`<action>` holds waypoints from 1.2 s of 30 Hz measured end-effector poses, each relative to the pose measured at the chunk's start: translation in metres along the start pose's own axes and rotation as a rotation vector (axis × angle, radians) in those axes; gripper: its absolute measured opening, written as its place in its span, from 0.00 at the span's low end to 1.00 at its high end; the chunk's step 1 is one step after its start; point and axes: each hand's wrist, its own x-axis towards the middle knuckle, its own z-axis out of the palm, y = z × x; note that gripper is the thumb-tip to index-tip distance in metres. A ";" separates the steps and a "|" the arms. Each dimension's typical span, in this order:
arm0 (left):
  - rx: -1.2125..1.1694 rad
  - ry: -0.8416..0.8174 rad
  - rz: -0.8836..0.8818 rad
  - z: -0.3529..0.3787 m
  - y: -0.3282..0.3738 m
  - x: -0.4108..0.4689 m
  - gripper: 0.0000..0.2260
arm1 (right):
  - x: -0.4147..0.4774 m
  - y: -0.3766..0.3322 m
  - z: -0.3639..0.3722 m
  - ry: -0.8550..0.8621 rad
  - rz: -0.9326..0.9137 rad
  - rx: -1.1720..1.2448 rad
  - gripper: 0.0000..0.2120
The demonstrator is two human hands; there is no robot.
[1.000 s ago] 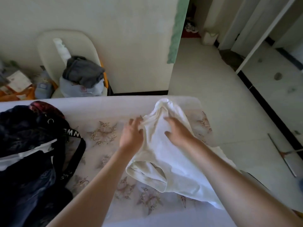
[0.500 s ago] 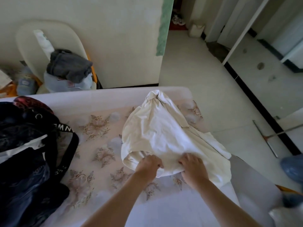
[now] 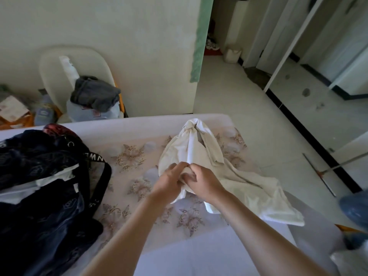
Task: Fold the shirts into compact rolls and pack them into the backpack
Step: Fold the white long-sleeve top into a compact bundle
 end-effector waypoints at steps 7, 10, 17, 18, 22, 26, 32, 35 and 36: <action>0.170 -0.187 -0.055 -0.051 -0.049 -0.025 0.24 | -0.019 0.033 0.031 -0.126 0.230 -0.291 0.11; 0.467 -0.240 -0.148 -0.072 -0.069 -0.033 0.25 | -0.025 0.006 0.047 -0.261 0.234 -0.092 0.11; 0.587 -0.637 -0.484 -0.078 -0.088 -0.064 0.16 | 0.006 -0.035 0.077 -0.611 0.122 -0.029 0.07; 0.548 -0.465 -0.490 -0.072 -0.094 -0.065 0.18 | 0.020 -0.034 0.081 -0.459 0.070 -0.129 0.08; 0.506 -0.121 -0.532 -0.045 -0.109 -0.076 0.28 | 0.060 -0.035 0.097 -0.283 -0.226 -0.473 0.23; 0.420 -0.174 -0.551 -0.020 -0.118 -0.087 0.33 | 0.080 -0.042 0.117 -0.428 -0.405 -0.737 0.38; 0.364 -0.123 -0.334 0.001 -0.121 -0.078 0.28 | 0.075 0.009 0.113 -0.481 -0.243 -0.768 0.39; 0.287 0.006 -0.257 0.009 -0.116 -0.067 0.22 | 0.060 0.027 0.096 -0.438 -0.020 -0.798 0.36; 0.285 0.073 -0.218 0.011 -0.114 -0.064 0.21 | 0.057 0.027 0.091 -0.448 0.042 -0.836 0.32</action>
